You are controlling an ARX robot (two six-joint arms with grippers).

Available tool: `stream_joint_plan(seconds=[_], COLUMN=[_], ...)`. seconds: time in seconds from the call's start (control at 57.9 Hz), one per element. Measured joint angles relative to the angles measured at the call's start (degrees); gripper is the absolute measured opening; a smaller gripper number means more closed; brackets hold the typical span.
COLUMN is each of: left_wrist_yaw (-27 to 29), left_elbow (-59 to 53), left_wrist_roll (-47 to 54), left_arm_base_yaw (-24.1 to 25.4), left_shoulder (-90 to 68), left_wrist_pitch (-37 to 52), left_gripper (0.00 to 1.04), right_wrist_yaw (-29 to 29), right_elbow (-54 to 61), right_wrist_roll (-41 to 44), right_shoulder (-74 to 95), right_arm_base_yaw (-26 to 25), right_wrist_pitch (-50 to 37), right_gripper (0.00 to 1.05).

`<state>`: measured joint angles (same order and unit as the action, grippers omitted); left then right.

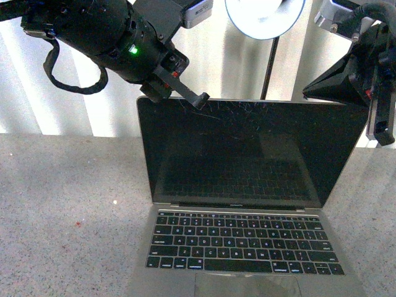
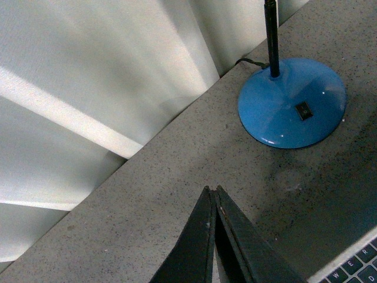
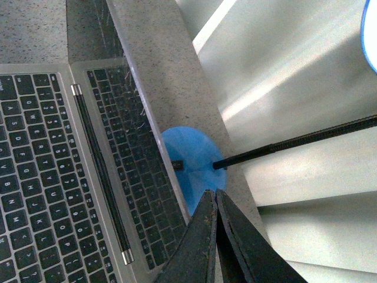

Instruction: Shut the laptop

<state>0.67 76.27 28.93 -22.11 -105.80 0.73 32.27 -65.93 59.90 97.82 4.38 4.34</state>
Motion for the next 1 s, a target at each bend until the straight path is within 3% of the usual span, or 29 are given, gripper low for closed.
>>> stream_joint_plan(seconds=[1.002], left_wrist_yaw=[-2.93], left_elbow=[-7.67], left_wrist_roll=[4.0], left_arm_base_yaw=[-0.59], left_shoulder=[3.43], left_wrist_pitch=[-2.71], left_gripper=[0.04], right_wrist_yaw=[1.66], right_elbow=[11.3], right_wrist_roll=[3.91], right_shoulder=[-6.56], right_arm_base_yaw=[-0.28], right_wrist_pitch=[3.45], right_gripper=[0.03])
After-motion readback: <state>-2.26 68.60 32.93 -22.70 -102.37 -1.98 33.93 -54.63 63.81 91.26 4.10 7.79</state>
